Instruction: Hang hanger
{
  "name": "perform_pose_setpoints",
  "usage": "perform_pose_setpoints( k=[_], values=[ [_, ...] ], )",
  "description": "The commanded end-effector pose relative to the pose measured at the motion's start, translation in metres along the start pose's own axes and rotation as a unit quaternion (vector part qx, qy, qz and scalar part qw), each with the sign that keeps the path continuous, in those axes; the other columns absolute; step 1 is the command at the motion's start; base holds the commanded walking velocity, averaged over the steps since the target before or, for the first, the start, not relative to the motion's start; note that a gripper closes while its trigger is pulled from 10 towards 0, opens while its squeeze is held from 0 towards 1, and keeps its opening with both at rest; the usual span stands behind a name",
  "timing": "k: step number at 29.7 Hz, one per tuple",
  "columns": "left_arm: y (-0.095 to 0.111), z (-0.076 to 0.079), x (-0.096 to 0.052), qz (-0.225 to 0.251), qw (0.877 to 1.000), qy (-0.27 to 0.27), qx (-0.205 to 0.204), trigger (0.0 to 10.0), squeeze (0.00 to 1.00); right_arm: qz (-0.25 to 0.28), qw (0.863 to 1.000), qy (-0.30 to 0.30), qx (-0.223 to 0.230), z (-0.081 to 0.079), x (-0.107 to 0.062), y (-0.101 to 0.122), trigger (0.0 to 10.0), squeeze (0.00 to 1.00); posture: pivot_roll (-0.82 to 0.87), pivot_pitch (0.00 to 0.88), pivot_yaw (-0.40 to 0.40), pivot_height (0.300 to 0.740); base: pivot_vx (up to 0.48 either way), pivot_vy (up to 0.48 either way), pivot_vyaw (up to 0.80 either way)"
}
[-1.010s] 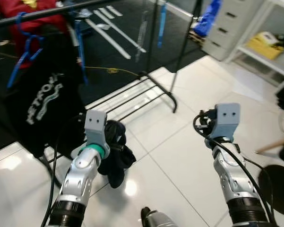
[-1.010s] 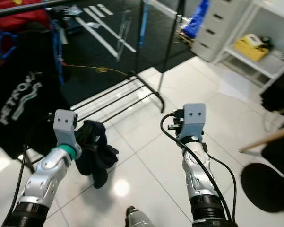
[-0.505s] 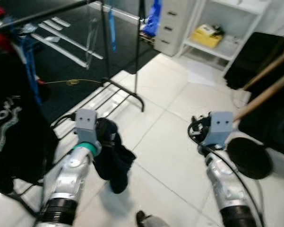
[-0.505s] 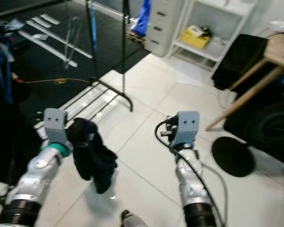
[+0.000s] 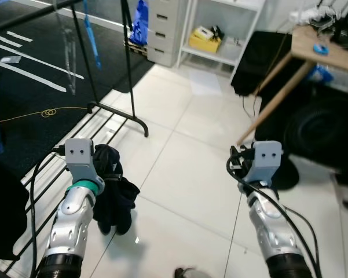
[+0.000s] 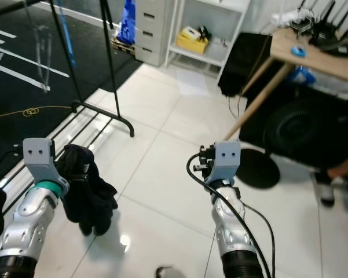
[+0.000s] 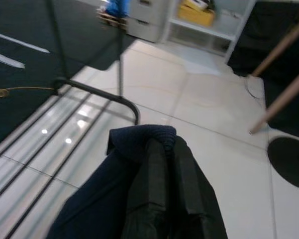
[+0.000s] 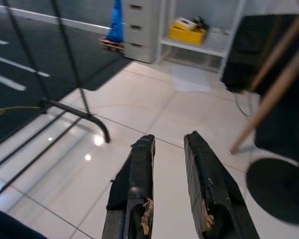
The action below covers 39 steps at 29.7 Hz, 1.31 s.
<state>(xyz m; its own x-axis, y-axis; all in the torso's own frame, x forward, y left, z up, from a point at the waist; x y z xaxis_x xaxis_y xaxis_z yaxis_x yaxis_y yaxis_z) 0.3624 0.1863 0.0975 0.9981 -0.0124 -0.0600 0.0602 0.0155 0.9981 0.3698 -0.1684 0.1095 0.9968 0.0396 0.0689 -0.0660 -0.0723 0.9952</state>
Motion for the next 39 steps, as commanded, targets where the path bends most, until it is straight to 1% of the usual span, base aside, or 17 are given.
perform_pose_setpoints(
  k=[1, 2, 4, 7, 9, 13, 16, 20, 22, 23, 24, 25, 27, 30, 31, 35, 39],
  values=[
    [0.011, 0.014, 0.004, 0.022, 1.000, -0.020, -0.007, 10.0, 0.00, 0.001, 1.000, -0.005, -0.001, 0.004, -0.002, 0.000, 10.0, 0.00, -0.03, 0.045, 0.010, 0.740, 0.000, 0.000, -0.80],
    [0.011, 0.014, 0.004, 0.022, 1.000, -0.020, -0.007, 10.0, 0.00, 0.001, 1.000, -0.005, -0.001, 0.004, -0.002, 0.000, 10.0, 0.00, -0.03, 0.045, 0.010, 0.740, 0.000, 0.000, -0.80],
    [0.012, 0.024, 0.007, 0.022, 0.999, -0.031, -0.012, 10.0, 0.00, 0.005, 1.000, 0.000, -0.003, 0.001, -0.002, 0.001, 10.0, 0.00, -0.04, 0.045, 0.008, 0.740, 0.000, 0.000, -0.80],
    [0.011, 0.029, 0.008, 0.021, 0.999, -0.036, -0.012, 10.0, 0.00, 0.006, 1.000, 0.001, -0.004, 0.000, -0.003, 0.001, 10.0, 0.00, -0.04, 0.045, 0.005, 0.740, 0.000, 0.000, -0.80],
    [0.006, 0.036, 0.007, 0.010, 0.999, -0.043, -0.007, 10.0, 0.00, 0.007, 1.000, 0.005, -0.004, -0.002, -0.003, 0.000, 10.0, 0.00, -0.05, 0.041, 0.006, 0.740, 0.000, 0.000, -0.80],
    [0.002, 0.037, 0.006, 0.000, 0.999, -0.042, -0.002, 10.0, 0.00, 0.008, 1.000, 0.007, -0.004, -0.005, -0.002, 0.000, 10.0, 0.00, -0.05, 0.042, 0.006, 0.740, 0.000, 0.000, -0.80],
    [-0.005, 0.041, 0.006, -0.024, 0.999, -0.042, 0.014, 10.0, 0.00, 0.014, 1.000, 0.015, -0.010, -0.010, 0.000, 0.005, 10.0, 0.00, -0.06, 0.043, 0.002, 0.740, 0.000, 0.000, -0.80],
    [-0.004, 0.044, 0.007, -0.025, 0.999, -0.046, 0.014, 10.0, 0.00, 0.015, 1.000, 0.015, -0.007, -0.010, 0.001, 0.005, 10.0, 0.00, -0.03, 0.043, -0.018, 0.740, 0.000, 0.000, -0.80],
    [-0.003, 0.045, 0.007, -0.023, 0.999, -0.048, 0.013, 10.0, 0.00, 0.014, 1.000, 0.015, -0.006, -0.009, 0.001, 0.004, 10.0, 0.00, -0.02, 0.042, -0.020, 0.740, 0.000, 0.000, -0.80],
    [-0.001, 0.037, 0.006, -0.016, 0.998, -0.031, 0.054, 10.0, 0.00, 0.013, 1.000, 0.018, -0.008, -0.010, 0.004, 0.004, 10.0, 0.00, -0.01, 0.043, -0.017, 0.740, 0.000, 0.000, -0.80],
    [-0.001, 0.037, 0.006, -0.016, 0.998, -0.031, 0.054, 10.0, 0.00, 0.013, 1.000, 0.018, -0.008, -0.010, 0.004, 0.004, 10.0, 0.00, -0.01, 0.043, -0.017, 0.740, 0.000, 0.000, -0.80],
    [0.002, 0.034, 0.005, -0.006, 0.998, -0.024, 0.059, 10.0, 0.00, 0.014, 1.000, 0.018, -0.009, -0.010, 0.005, 0.005, 10.0, 0.00, -0.01, 0.043, -0.014, 0.740, 0.000, 0.000, -0.80],
    [0.002, 0.029, 0.005, -0.001, 0.998, -0.024, 0.058, 10.0, 0.00, 0.018, 1.000, 0.012, -0.008, -0.008, 0.007, 0.008, 10.0, 0.00, -0.02, 0.047, -0.003, 0.740, 0.000, 0.000, -0.80],
    [0.002, 0.028, 0.005, -0.001, 0.998, -0.025, 0.056, 10.0, 0.00, 0.019, 1.000, 0.009, -0.007, -0.006, 0.007, 0.008, 10.0, 0.00, -0.02, 0.047, -0.001, 0.740, 0.000, 0.000, -0.80],
    [0.007, 0.031, 0.009, 0.001, 0.998, -0.031, 0.056, 10.0, 0.00, 0.017, 1.000, 0.000, -0.005, -0.003, 0.004, 0.006, 10.0, 0.00, -0.02, 0.050, 0.018, 0.740, 0.000, 0.000, -0.80],
    [0.012, 0.035, 0.014, 0.006, 0.998, -0.039, 0.057, 10.0, 0.00, 0.012, 1.000, -0.010, -0.001, -0.002, -0.001, 0.000, 10.0, 0.00, -0.02, 0.052, 0.032, 0.740, 0.000, 0.000, -0.80],
    [0.009, 0.038, 0.016, -0.004, 0.998, -0.044, 0.038, 10.0, 0.00, 0.012, 1.000, -0.010, 0.000, -0.004, -0.001, -0.001, 10.0, 0.00, -0.03, 0.052, 0.029, 0.740, 0.000, 0.000, -0.80]
  ],
)
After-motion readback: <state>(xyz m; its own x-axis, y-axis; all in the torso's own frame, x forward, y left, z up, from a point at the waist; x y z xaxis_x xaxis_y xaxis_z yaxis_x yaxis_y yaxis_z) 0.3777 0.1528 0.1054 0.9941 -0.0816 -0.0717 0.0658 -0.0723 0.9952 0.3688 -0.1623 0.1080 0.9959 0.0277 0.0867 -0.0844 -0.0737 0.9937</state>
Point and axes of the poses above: a point about 5 cm out from each wrist's last joint towards the gripper, its own x axis pointing out of the wrist towards the gripper, its own y axis along the axis of the wrist's last joint, z = x × y, the point moved 6 cm from there along x, pointing out of the wrist towards the gripper, and after that the axes turned 4 degrees about x, right-handed, at the moved point
